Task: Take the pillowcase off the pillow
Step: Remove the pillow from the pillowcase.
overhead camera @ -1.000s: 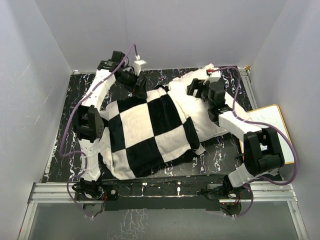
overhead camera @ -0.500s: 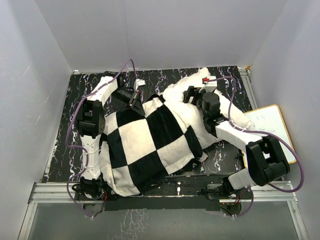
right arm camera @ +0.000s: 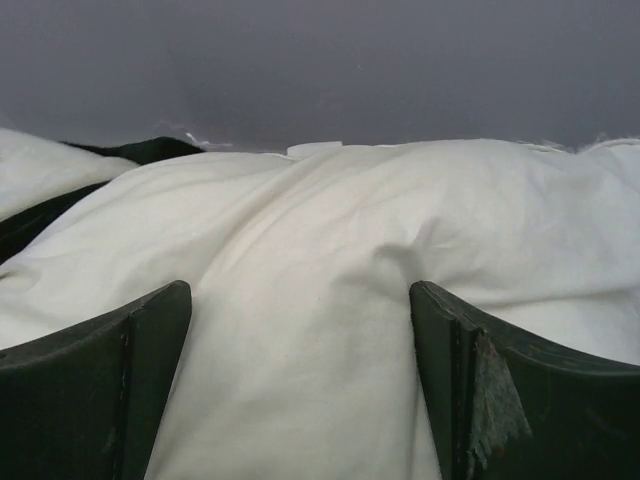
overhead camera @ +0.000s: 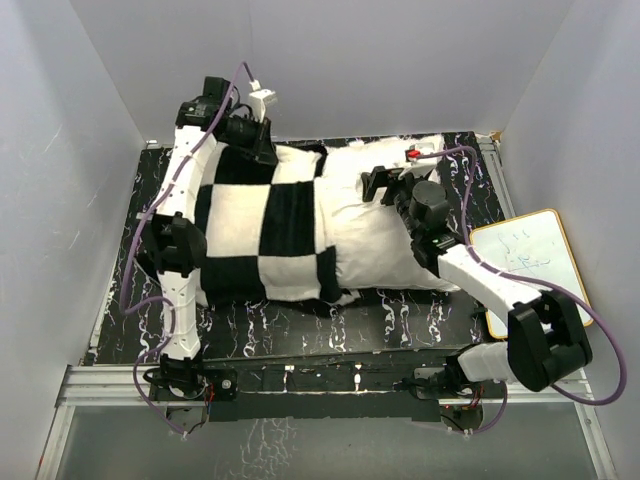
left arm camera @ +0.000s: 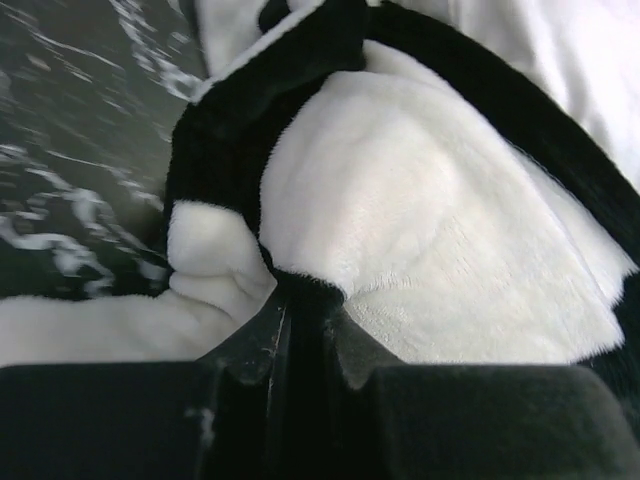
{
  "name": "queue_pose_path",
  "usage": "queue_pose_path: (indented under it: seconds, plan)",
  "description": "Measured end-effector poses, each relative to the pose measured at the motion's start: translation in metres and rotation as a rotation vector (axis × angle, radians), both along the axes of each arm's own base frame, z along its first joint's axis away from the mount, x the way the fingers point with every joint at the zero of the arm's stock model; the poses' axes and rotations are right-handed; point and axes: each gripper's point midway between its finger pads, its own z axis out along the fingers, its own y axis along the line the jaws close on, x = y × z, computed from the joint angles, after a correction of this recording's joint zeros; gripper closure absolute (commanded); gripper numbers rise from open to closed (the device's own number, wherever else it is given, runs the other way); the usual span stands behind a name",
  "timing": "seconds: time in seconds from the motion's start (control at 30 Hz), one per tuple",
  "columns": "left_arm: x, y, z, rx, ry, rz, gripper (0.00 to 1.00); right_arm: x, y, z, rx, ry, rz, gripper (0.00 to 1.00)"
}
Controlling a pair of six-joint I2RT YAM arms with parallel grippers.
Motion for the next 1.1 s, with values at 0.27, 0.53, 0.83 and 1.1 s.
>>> queue_pose_path:
  seconds: [0.27,0.53,0.83,1.1]
  plan:
    - [0.036,0.028,0.099,0.064,-0.545,0.051,1.0,-0.017,0.023,0.044,0.009,-0.086,0.178,0.02]
    - [-0.07,0.019,0.117,0.102,-0.67,-0.122,1.0,-0.015,-0.022,0.055,0.096,-0.022,0.058,0.02]
    - [-0.149,0.028,0.064,0.112,-0.583,-0.244,1.0,0.009,-0.099,0.114,0.292,-0.016,-0.179,0.02]
    - [-0.176,0.012,0.059,0.048,-0.553,-0.332,1.0,0.038,-0.082,0.134,0.36,0.017,-0.13,0.02]
